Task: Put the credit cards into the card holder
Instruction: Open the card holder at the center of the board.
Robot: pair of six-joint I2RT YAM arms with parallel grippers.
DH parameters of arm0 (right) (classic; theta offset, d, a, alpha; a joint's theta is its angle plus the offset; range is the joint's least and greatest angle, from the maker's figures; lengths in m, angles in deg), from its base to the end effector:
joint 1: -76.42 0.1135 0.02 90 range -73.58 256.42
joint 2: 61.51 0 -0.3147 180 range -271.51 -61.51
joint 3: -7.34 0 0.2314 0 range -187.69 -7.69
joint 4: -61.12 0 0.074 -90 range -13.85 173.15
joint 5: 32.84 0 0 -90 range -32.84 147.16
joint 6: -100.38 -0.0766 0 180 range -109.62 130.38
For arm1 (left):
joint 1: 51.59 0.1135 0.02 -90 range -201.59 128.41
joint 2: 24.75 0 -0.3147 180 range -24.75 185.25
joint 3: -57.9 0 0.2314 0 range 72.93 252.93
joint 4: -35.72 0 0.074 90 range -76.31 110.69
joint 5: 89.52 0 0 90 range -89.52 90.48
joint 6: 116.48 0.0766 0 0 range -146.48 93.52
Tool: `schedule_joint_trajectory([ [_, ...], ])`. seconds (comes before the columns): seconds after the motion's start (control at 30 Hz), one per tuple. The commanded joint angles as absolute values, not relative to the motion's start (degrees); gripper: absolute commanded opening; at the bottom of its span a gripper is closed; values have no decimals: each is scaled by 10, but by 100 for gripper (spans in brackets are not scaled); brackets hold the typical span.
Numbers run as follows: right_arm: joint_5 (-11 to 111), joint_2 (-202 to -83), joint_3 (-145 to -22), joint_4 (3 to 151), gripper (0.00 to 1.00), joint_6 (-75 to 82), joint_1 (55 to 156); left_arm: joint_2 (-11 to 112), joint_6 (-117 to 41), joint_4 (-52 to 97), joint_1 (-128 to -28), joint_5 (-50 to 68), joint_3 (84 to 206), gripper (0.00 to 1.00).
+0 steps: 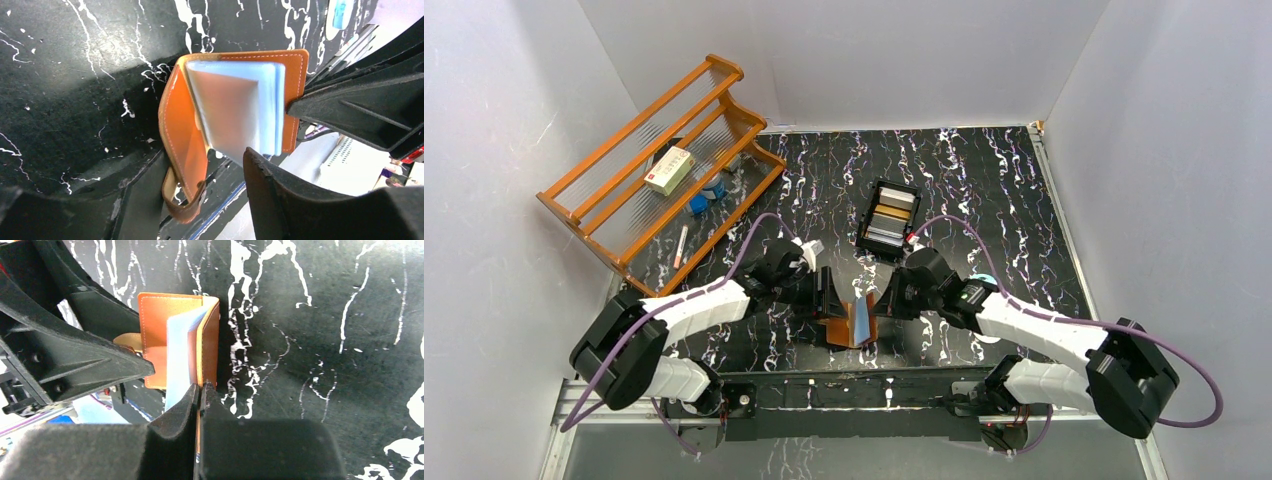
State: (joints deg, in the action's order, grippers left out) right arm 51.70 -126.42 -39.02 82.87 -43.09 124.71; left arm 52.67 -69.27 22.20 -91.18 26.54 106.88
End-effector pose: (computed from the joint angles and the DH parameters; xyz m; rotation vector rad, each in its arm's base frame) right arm 0.1413 0.1695 0.2277 0.0576 2.4918 0.9703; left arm 0.1798 -0.1923 0.2150 0.1908 2.5448 -1.1871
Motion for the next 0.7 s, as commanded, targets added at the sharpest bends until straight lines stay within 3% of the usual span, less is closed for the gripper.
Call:
schedule_joint_trajectory([
  [0.0, 503, -1247, -432, 828, 0, -451, 1248, 496, -701, 223, -910, 284, 1089, 55],
  [0.67, 524, -1273, -466, 909, 0, -473, 1248, 498, -717, 276, -909, 325, 1078, 64],
])
